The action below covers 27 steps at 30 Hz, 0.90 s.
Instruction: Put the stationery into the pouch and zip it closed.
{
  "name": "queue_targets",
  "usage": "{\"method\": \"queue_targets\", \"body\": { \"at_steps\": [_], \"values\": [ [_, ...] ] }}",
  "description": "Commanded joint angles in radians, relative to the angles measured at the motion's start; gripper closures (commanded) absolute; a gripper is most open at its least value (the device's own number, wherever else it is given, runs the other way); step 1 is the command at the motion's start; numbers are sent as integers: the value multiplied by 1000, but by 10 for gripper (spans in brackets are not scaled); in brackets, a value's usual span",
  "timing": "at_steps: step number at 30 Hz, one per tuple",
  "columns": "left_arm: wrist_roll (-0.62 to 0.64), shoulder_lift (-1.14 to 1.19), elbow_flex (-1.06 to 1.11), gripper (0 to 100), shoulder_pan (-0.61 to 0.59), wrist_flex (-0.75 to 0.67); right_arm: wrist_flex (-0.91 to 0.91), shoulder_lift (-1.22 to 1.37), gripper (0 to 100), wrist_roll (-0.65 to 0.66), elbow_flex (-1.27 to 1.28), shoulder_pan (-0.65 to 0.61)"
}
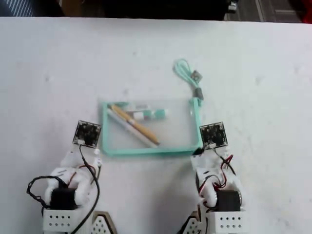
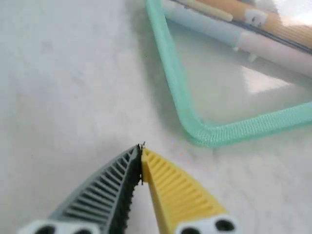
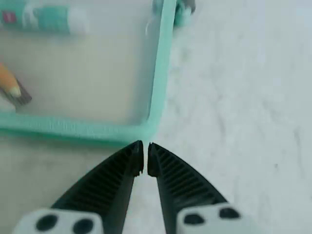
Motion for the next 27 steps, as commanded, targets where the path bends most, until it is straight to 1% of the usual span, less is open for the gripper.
{"method": "queue_targets", "body": {
  "at_steps": [1,4,6,10,27],
  "values": [
    [-3,-5,-2,976,-21,32,110,-7,978,-3,9,2],
    [2,-5,-2,976,-70,81,117,-5,981,-9,9,4],
    [3,-5,-2,976,-79,83,117,-5,981,-9,9,22],
    [3,-5,-2,976,-79,81,117,-5,981,-9,9,71],
    [3,-5,-2,976,-82,81,116,-5,981,-9,9,73]
  ]
}}
